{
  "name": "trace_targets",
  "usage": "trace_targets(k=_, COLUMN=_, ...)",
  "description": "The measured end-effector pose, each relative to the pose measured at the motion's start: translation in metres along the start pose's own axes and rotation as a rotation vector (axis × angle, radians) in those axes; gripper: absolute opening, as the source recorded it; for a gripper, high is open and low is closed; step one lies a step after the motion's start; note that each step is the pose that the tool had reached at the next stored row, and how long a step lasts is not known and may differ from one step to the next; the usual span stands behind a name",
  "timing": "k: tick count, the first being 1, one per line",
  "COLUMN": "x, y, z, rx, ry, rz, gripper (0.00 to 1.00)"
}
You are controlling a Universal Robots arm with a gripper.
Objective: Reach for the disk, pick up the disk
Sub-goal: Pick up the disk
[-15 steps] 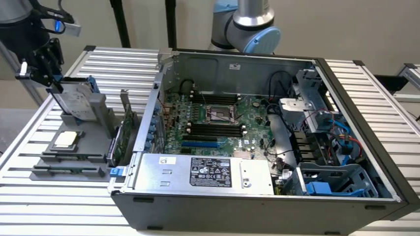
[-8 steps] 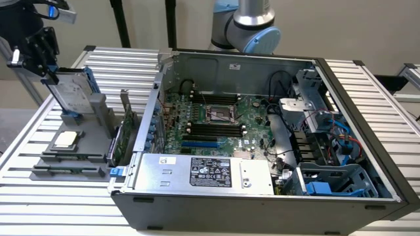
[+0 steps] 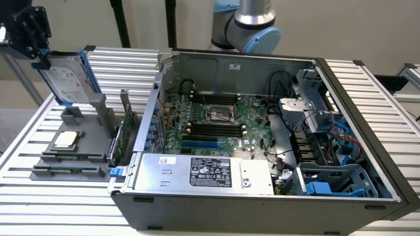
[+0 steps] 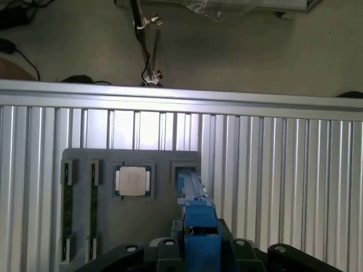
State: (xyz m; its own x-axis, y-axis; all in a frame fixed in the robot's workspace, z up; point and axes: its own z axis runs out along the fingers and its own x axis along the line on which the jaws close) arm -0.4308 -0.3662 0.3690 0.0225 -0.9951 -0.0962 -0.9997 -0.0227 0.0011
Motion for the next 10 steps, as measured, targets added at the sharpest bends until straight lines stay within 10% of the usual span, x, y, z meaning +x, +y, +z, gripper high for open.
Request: trace_targets(k=10, x=-0.004, y=-0.0276, z=-0.0455, rx=-0.0004, ry=-0.0001, rz=0.0, gripper=0.33)
